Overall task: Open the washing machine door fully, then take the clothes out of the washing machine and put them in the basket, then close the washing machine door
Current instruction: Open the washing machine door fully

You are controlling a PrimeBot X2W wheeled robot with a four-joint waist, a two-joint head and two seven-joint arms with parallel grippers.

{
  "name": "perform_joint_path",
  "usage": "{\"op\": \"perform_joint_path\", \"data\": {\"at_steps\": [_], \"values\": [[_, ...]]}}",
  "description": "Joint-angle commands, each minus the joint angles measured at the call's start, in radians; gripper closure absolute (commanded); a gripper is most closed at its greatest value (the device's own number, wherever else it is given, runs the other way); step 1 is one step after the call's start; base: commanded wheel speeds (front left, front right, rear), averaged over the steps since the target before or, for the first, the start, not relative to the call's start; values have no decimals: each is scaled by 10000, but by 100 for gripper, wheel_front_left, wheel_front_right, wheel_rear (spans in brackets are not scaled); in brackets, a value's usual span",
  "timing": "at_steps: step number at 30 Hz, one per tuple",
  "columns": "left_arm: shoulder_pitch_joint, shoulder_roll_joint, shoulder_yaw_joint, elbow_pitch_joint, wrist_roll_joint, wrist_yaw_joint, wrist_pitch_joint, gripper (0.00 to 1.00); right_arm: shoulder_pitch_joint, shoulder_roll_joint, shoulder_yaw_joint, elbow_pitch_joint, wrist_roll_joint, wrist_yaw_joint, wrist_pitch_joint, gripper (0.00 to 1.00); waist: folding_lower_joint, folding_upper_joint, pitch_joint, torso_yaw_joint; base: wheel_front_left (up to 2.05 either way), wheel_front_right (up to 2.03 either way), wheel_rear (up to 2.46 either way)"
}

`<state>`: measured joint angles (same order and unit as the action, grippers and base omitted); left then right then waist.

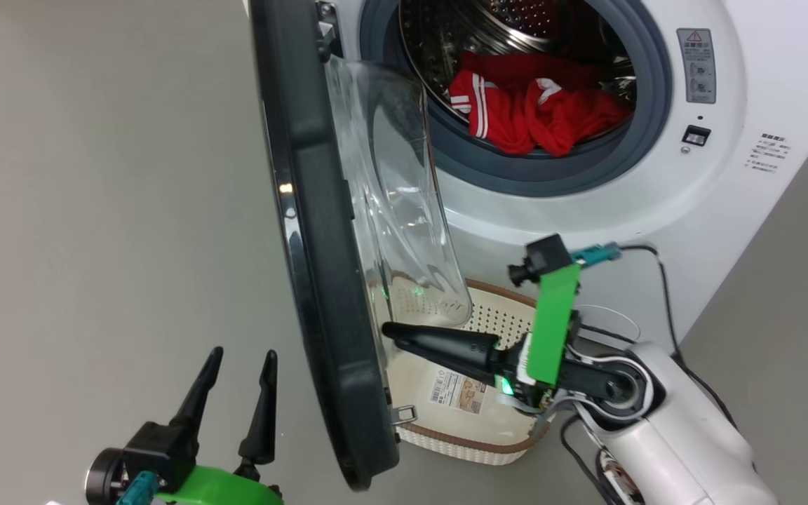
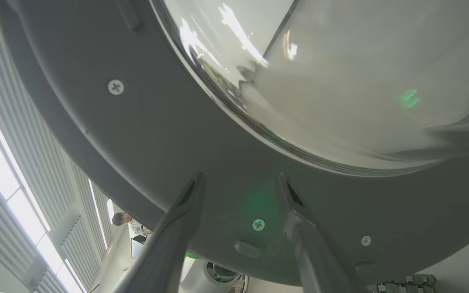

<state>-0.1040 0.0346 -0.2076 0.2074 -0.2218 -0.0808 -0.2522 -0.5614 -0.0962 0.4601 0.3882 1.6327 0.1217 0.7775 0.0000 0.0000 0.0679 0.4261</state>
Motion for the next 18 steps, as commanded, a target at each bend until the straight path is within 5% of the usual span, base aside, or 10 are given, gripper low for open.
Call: {"op": "perform_joint_path", "data": {"at_steps": [1,18], "values": [[-57,156,372,-178,1,101,-95,0,177,70,-40,-210,-137,90,-166,0,0,0,-13,-45,0,0,0],[-11,156,892,-126,30,63,-95,0,811,-1883,695,192,-3409,90,-3639,0,0,0,-34,-670,0,0,0]]}}
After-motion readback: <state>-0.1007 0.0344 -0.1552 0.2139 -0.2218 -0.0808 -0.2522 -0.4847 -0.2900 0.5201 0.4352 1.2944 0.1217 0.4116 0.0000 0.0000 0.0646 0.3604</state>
